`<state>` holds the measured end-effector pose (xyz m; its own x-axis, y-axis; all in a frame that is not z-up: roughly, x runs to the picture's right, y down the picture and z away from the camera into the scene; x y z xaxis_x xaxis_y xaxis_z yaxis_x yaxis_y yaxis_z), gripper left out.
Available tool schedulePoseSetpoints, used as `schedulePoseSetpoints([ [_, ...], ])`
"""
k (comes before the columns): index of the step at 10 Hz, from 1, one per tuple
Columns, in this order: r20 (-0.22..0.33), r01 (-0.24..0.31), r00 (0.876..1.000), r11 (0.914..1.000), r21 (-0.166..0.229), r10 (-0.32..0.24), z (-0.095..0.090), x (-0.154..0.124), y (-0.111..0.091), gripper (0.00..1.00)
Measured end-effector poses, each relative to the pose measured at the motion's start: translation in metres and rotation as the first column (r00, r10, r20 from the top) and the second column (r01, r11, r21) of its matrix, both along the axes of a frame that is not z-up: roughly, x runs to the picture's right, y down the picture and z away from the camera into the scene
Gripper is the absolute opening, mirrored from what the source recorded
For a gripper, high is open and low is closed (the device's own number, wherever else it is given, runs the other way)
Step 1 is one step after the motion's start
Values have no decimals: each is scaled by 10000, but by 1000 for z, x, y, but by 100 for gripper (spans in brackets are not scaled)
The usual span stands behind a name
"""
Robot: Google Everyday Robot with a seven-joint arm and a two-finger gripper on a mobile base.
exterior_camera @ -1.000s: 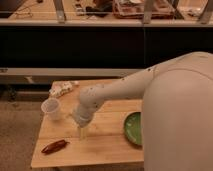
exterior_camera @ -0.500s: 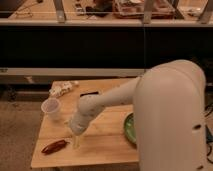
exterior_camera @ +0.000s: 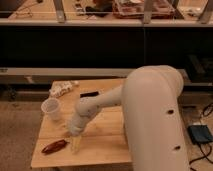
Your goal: Place the pepper on the white sponge
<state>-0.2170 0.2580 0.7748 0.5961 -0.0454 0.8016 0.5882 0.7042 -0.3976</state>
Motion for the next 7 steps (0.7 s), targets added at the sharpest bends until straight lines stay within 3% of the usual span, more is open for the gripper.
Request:
schedulePoseSetpoints([
  [4, 506, -43, 9987, 9951, -987, 94, 2, -19, 9, 75],
  [5, 552, 38, 9985, 9939, -1107, 24, 4, -21, 11, 72],
  [7, 569, 196, 9983, 9922, -1227, -126, 9, -24, 14, 53],
])
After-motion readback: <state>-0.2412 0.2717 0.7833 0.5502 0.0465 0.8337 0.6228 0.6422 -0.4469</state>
